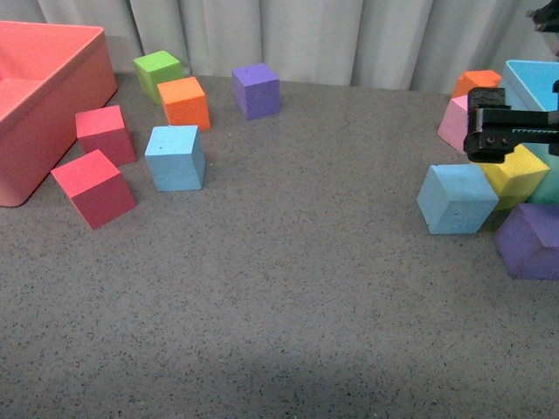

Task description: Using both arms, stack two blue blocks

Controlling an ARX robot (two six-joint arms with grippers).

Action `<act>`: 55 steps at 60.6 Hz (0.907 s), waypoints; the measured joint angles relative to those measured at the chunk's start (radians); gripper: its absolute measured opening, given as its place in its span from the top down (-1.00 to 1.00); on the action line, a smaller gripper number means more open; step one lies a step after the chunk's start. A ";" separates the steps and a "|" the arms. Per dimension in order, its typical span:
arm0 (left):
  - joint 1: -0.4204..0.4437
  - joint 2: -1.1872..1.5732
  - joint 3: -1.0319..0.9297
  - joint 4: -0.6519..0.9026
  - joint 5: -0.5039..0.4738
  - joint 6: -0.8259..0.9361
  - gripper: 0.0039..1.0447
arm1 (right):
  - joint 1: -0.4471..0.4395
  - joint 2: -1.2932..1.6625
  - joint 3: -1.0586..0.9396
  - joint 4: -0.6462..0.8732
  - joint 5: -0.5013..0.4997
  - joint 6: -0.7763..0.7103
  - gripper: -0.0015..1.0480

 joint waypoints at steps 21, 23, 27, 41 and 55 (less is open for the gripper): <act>0.000 0.000 0.000 0.000 0.000 0.000 -0.88 | 0.018 0.150 0.117 -0.116 -0.008 0.032 -0.81; 0.000 0.000 0.000 0.000 0.000 0.000 -0.88 | 0.018 0.156 0.124 -0.123 -0.012 0.033 -0.81; 0.000 0.000 0.000 0.000 0.000 0.000 -0.88 | 0.020 0.181 0.144 -0.134 -0.008 0.033 -0.81; 0.000 0.000 0.000 0.000 0.000 0.000 -0.88 | 0.022 0.252 0.209 -0.159 -0.003 0.035 -0.81; 0.000 0.000 0.000 0.000 0.000 0.000 -0.88 | 0.027 0.331 0.293 -0.209 -0.007 0.032 -0.81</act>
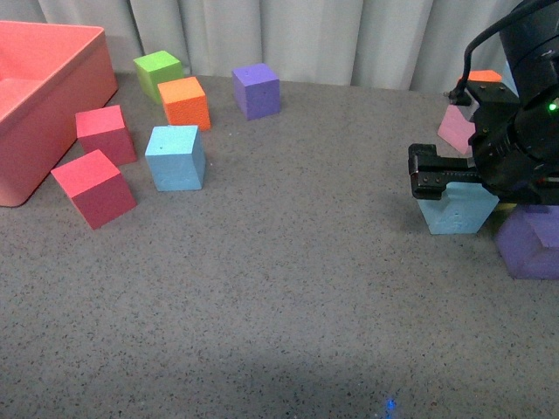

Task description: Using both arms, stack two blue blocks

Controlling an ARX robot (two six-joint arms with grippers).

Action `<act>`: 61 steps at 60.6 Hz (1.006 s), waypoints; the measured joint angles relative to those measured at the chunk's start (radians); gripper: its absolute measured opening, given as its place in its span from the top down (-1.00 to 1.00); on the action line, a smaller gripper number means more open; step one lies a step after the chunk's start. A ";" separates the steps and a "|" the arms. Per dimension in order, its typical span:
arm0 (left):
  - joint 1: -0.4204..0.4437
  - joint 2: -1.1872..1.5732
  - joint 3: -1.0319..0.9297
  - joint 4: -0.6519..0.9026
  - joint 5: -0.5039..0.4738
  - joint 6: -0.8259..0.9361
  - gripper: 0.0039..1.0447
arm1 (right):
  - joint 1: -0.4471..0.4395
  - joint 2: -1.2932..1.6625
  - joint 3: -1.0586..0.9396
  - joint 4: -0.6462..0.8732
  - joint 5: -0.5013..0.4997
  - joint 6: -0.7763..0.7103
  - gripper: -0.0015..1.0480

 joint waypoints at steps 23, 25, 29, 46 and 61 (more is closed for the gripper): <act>0.000 0.000 0.000 0.000 0.000 0.000 -0.88 | 0.011 0.052 0.099 -0.093 0.009 0.000 0.03; 0.000 0.000 0.000 0.000 0.000 0.000 -0.88 | 0.012 0.052 0.100 -0.093 0.008 0.002 0.04; 0.000 0.000 0.000 0.000 0.000 0.000 -0.88 | 0.013 0.051 0.105 -0.093 -0.002 0.006 0.06; 0.000 0.000 0.000 0.000 0.000 0.000 -0.88 | 0.083 0.044 0.174 -0.097 -0.032 0.048 0.07; 0.000 0.000 0.000 0.000 0.000 0.000 -0.88 | 0.161 0.104 0.322 -0.140 -0.031 0.105 0.08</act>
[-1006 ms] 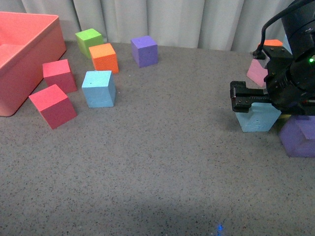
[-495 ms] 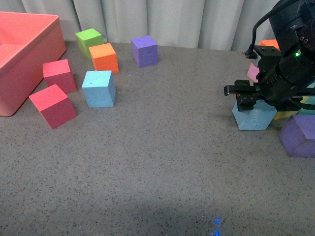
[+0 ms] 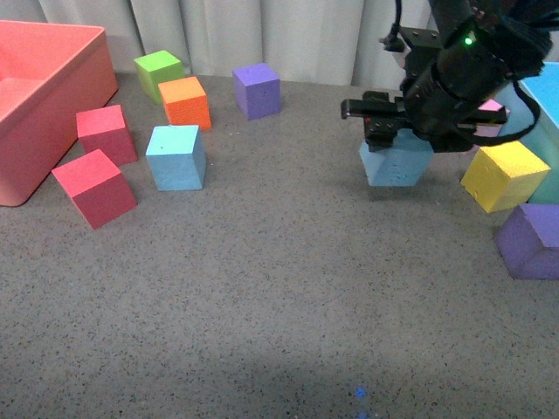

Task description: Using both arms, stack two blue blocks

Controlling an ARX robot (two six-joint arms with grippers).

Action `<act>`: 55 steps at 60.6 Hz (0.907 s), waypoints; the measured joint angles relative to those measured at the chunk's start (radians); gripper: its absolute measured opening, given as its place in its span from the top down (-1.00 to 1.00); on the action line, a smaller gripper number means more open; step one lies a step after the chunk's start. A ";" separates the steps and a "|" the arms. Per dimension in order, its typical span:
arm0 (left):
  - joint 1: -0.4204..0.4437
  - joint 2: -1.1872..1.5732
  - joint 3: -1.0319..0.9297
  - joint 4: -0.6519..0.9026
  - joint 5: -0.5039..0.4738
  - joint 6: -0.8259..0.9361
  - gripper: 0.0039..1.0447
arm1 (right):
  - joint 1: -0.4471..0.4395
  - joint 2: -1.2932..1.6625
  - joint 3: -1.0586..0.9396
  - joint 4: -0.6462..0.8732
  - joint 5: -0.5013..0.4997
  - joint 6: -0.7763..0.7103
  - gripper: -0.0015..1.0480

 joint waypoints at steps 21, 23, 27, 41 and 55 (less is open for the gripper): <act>0.000 0.000 0.000 0.000 0.000 0.000 -0.88 | 0.071 0.137 0.138 -0.068 0.007 0.051 0.08; 0.000 0.000 0.000 0.000 0.000 0.000 -0.88 | 0.074 0.140 0.146 -0.076 0.010 0.053 0.08; 0.000 0.000 0.000 0.000 0.000 0.000 -0.88 | 0.080 0.144 0.159 -0.082 0.008 0.058 0.08; 0.000 0.000 0.000 0.000 0.000 0.000 -0.88 | 0.088 0.144 0.169 -0.087 0.000 0.065 -0.39; 0.000 0.000 0.000 0.000 0.000 0.000 -0.88 | 0.088 0.121 0.142 -0.060 0.001 0.065 -0.80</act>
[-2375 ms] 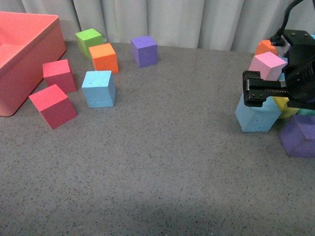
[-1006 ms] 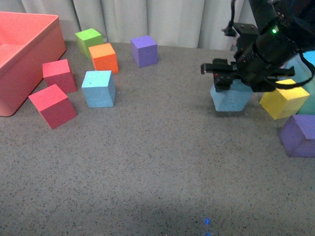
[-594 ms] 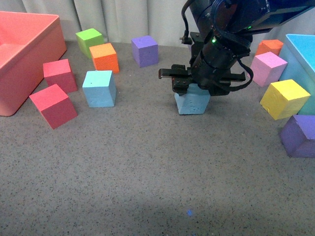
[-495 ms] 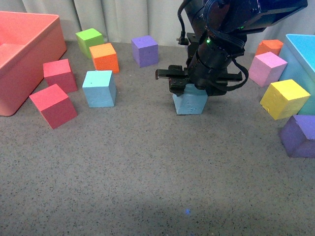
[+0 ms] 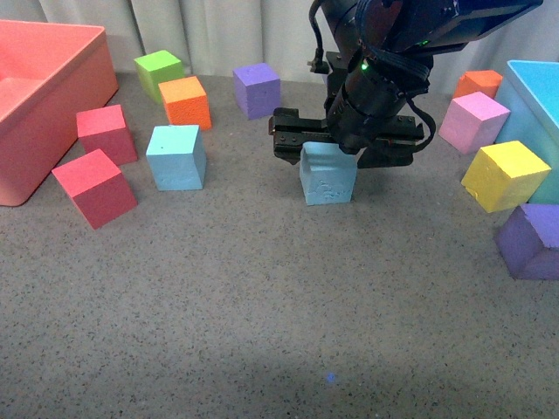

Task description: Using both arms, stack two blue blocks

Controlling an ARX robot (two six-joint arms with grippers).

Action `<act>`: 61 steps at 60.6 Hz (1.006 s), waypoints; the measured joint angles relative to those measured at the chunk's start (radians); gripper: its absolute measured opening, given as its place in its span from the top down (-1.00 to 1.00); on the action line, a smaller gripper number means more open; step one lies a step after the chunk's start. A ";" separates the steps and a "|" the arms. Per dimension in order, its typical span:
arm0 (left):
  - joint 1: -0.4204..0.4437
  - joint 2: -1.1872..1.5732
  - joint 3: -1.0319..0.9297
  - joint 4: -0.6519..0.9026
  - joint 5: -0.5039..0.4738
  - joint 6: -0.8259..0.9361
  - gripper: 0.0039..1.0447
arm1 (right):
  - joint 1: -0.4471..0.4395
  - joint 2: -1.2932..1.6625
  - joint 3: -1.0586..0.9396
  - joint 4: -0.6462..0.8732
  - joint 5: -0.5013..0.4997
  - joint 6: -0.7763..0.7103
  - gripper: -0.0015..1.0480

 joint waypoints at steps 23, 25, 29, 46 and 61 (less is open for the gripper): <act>0.000 0.000 0.000 0.000 0.000 0.000 -0.88 | 0.014 -0.198 -0.167 0.175 0.014 -0.073 -0.81; 0.000 0.000 0.000 0.000 0.000 0.000 -0.88 | 0.020 -0.209 -0.211 0.295 0.091 -0.107 -0.74; 0.000 0.000 0.000 0.000 0.002 0.000 -0.88 | 0.019 -0.245 -0.389 0.685 0.296 -0.192 -0.51; 0.000 -0.001 0.000 -0.001 -0.001 0.000 -0.88 | -0.119 -0.568 -1.028 1.537 0.282 -0.294 0.44; 0.000 -0.001 0.000 -0.001 -0.001 0.000 -0.88 | -0.209 -0.875 -1.352 1.503 0.171 -0.304 0.98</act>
